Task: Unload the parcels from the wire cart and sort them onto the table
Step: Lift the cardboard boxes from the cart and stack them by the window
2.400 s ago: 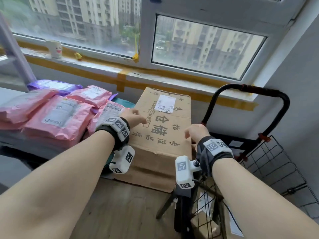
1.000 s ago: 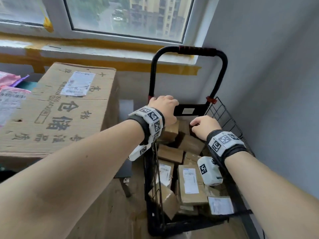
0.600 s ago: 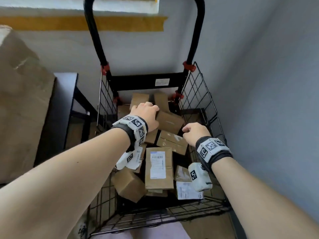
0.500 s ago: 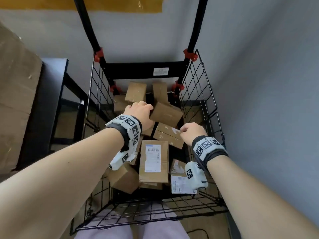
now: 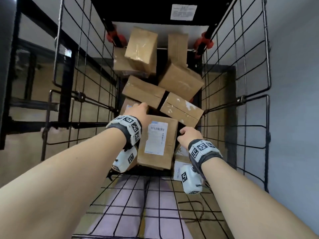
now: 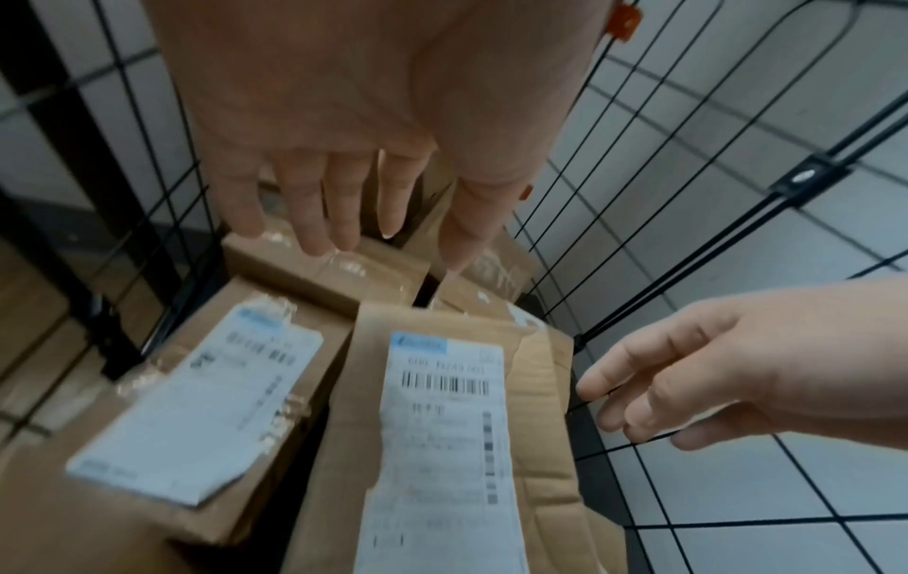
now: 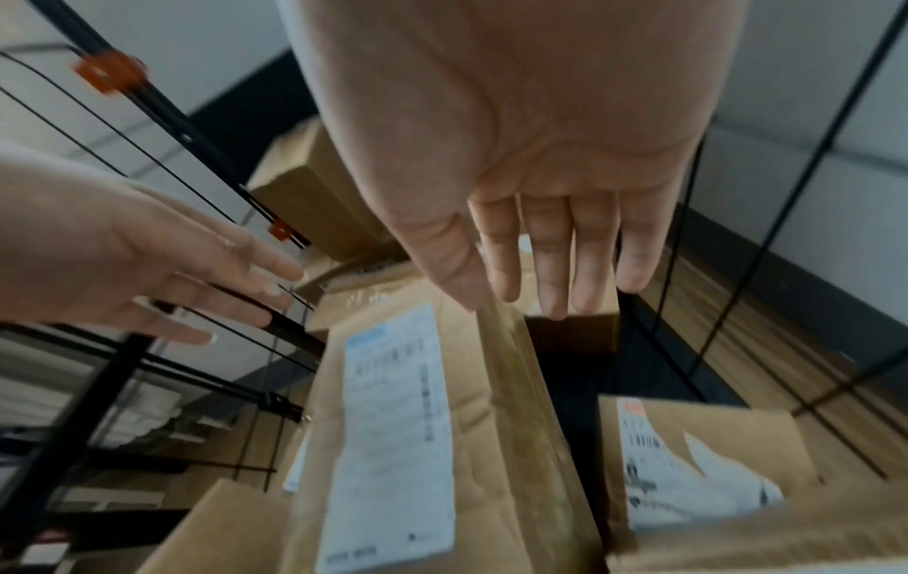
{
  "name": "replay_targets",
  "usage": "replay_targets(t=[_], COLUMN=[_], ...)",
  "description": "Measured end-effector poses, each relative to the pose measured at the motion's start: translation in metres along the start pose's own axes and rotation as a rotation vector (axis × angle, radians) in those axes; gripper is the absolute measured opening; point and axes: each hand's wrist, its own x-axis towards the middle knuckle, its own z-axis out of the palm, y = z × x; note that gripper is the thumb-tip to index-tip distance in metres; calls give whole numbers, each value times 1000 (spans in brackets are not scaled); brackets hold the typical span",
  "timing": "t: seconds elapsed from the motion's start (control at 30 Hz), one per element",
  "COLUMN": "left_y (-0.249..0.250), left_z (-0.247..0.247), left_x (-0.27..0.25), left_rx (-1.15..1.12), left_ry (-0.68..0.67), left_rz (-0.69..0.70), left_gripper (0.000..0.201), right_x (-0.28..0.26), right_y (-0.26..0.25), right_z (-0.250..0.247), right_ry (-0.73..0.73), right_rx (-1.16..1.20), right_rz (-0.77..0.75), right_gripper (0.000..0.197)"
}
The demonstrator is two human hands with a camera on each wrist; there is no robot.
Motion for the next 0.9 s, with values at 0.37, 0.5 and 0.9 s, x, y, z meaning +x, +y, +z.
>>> replay_targets(t=[0.37,0.5,0.9], left_y=[-19,-20,-10], left_z=[64,73,40], left_x=[39,45,23], left_rx=[-368,-437,-567], left_ry=[-143,-189,-212], left_rz=[-197,-258,-237], left_gripper=[51,42,48], right_x=[50,56,55], right_y=[16,16,14], right_z=[52,54,51], right_ry=[-141,-226,-341], right_rx=[67,201,720], right_rz=[100,123,157], right_gripper=[81,79,110])
